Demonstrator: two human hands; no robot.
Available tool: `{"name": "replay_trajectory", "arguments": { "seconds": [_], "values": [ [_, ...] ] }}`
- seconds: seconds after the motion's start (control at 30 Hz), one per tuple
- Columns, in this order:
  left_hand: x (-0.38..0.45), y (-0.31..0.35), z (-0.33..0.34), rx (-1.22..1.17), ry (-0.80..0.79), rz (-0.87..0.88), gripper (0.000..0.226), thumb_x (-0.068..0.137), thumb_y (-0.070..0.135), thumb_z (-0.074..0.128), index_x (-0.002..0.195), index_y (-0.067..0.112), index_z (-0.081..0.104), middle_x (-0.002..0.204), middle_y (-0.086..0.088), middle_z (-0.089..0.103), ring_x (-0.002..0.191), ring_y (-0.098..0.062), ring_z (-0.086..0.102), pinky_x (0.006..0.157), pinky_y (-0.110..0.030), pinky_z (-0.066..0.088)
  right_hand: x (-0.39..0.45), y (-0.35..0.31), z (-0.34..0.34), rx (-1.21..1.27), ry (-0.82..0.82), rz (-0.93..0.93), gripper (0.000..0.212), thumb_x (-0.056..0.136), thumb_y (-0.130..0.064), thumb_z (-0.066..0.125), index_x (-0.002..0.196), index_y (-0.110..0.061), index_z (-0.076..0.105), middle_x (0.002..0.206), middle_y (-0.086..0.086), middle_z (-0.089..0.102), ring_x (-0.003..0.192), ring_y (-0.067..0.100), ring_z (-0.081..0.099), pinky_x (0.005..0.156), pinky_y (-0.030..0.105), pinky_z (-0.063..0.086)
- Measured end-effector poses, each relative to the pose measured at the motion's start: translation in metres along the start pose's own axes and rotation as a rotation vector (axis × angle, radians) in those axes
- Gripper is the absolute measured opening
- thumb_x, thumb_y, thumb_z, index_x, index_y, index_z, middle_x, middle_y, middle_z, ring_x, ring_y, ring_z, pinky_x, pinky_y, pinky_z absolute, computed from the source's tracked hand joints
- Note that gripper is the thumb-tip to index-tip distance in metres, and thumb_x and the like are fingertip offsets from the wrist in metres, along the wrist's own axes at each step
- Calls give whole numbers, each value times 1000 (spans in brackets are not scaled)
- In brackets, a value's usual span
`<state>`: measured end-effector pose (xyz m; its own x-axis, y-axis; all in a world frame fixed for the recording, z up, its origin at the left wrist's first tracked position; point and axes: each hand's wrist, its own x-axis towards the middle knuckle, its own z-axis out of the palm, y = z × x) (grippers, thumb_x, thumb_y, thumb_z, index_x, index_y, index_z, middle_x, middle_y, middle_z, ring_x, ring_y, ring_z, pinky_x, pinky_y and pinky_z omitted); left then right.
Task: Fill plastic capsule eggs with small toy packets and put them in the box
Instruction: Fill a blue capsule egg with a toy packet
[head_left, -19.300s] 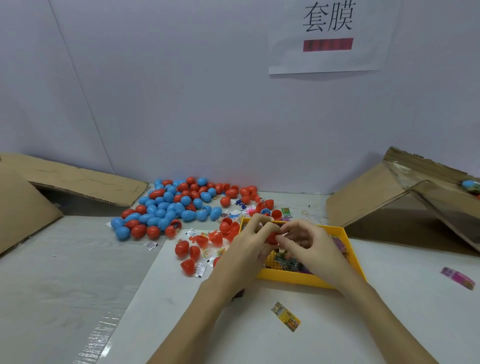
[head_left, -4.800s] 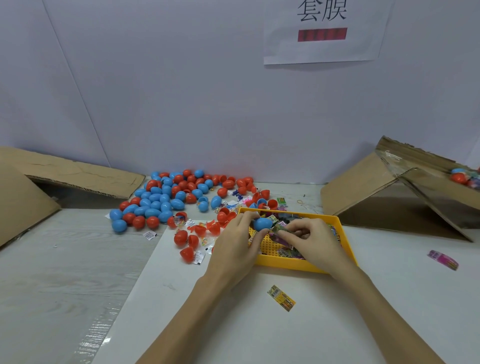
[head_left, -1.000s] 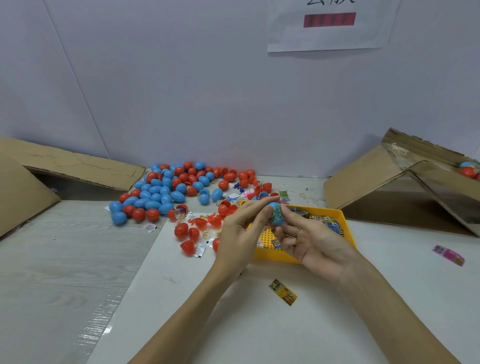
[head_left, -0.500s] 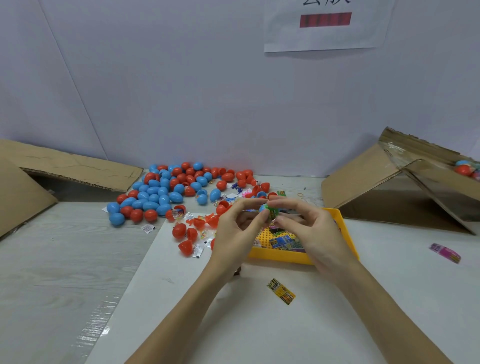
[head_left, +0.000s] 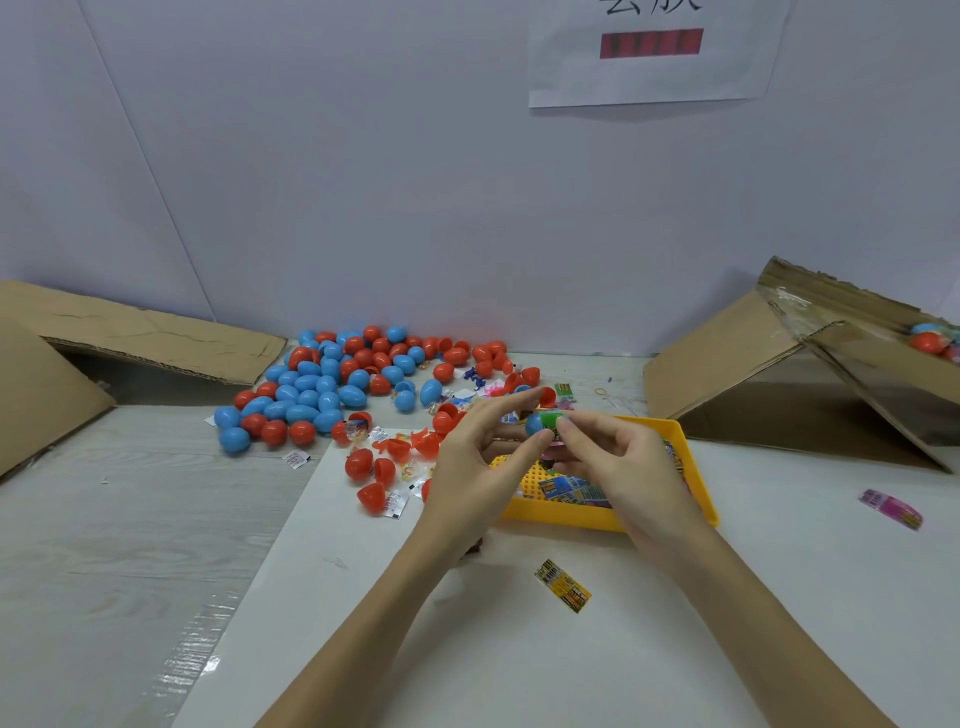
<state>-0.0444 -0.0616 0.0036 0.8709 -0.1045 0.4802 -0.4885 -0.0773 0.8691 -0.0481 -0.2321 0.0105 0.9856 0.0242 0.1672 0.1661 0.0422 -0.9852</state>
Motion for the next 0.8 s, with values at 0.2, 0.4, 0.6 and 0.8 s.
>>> {"name": "replay_trajectory", "arguments": {
  "seconds": [0.2, 0.4, 0.6, 0.8],
  "values": [
    [-1, -4, -4, 315, -14, 275, 33, 88, 5, 77, 121, 12, 74, 113, 0, 70, 100, -14, 71, 83, -32, 61, -4, -2, 1, -104, -74, -20, 17, 99, -28, 68, 114, -34, 74, 105, -12, 79, 100, 10, 75, 80, 26, 62],
    [-5, -4, -3, 619, -23, 509, 37, 85, 2, 80, 121, 7, 74, 112, -7, 72, 100, -21, 70, 82, -32, 61, -8, -4, 9, -266, -37, -73, 25, 93, -23, 75, 100, -46, 71, 92, -23, 76, 94, -7, 69, 70, 9, 54],
    [-5, 0, -4, 641, 11, 519, 36, 83, 7, 82, 119, 7, 75, 112, -7, 75, 102, -22, 72, 86, -36, 61, -8, -3, 11, -280, 38, -63, 22, 92, -24, 74, 102, -43, 74, 89, -19, 77, 91, -1, 72, 76, 21, 61],
    [-6, 1, -3, 633, 68, 530, 34, 82, 9, 82, 115, 5, 76, 112, -8, 76, 103, -21, 73, 88, -34, 61, -9, -4, 12, -268, 51, -80, 19, 92, -29, 74, 97, -47, 72, 87, -25, 76, 90, -4, 72, 72, 20, 61]
  ]
}}
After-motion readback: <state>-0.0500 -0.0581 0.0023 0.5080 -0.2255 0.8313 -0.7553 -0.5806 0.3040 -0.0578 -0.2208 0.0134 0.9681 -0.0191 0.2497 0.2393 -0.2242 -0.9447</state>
